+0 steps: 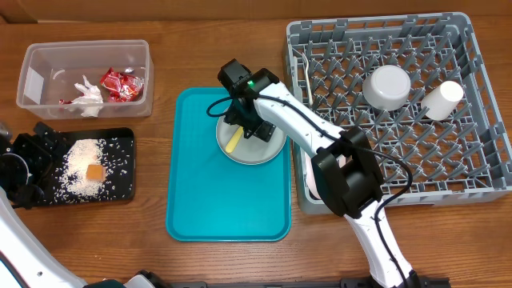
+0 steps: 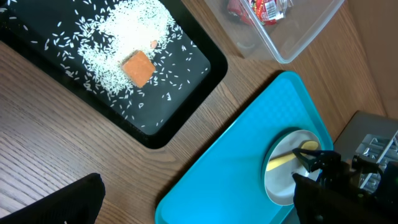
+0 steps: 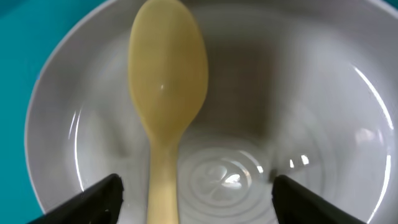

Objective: Sort waste into correct bins and load items into the dishwasher rack
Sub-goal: 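Move the right gripper down and grasp the yellow spoon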

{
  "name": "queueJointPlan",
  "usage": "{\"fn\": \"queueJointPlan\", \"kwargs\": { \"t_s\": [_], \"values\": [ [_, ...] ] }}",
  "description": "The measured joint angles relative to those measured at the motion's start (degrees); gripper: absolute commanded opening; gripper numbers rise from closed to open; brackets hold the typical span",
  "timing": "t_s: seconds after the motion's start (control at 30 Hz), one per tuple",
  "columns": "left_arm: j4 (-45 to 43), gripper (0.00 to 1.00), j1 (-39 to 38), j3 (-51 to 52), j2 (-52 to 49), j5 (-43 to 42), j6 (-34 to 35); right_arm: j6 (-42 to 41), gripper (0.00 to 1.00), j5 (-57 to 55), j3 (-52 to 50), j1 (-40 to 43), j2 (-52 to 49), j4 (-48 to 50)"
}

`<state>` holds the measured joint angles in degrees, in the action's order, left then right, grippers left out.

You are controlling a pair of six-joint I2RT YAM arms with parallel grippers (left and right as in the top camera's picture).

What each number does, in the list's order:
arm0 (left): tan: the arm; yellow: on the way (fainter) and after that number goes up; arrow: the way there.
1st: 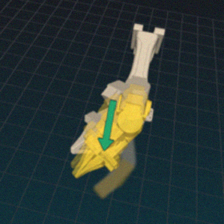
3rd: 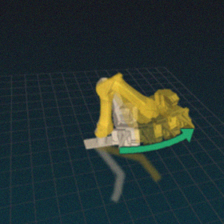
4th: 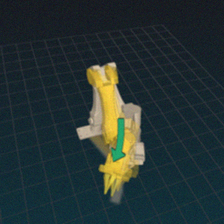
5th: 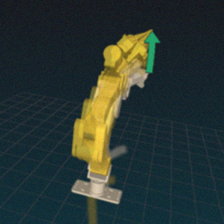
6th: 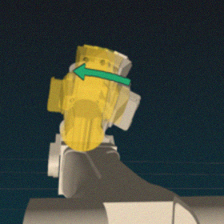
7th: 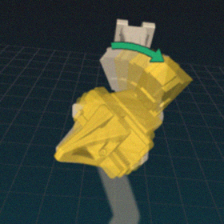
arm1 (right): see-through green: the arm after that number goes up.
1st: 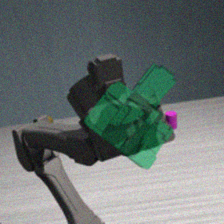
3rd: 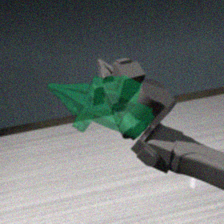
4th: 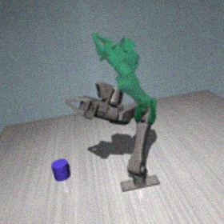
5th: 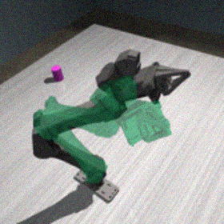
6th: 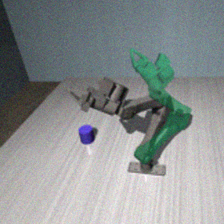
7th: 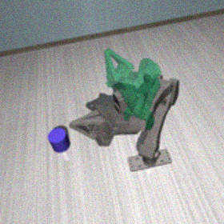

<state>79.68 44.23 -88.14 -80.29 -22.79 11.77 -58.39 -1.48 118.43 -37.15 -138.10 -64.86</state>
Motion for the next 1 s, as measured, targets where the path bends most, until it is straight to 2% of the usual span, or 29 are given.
{"fn": "queueJointPlan", "kwargs": {
  "t_s": [0.17,0.33,0.5,0.67,0.83,1.0],
  "values": [
    [0.0,1.00,0.0,0.0,0.0,0.0,0.0,0.0,0.53,0.9,0.0,0.0,-0.9,0.1],
    [0.0,1.00,0.0,0.0,0.0,0.0,0.0,-0.2,0.46,1.2,0.0,0.0,-0.9,0.2],
    [0.0,1.00,0.0,0.0,0.0,0.0,0.0,-0.3,0.29,1.3,0.0,0.0,-0.9,0.4],
    [0.0,1.00,0.0,0.0,0.0,0.0,0.0,-0.3,0.25,2.2,0.0,0.5,-1.0,0.4],
    [0.0,1.00,0.0,0.0,0.0,0.0,0.0,0.6,0.10,5.2,0.5,2.3,-1.2,-0.8],
    [0.0,1.00,0.0,0.0,0.0,0.0,0.0,1.7,0.06,6.6,2.5,4.5,-1.9,-3.6]
  ]
}}
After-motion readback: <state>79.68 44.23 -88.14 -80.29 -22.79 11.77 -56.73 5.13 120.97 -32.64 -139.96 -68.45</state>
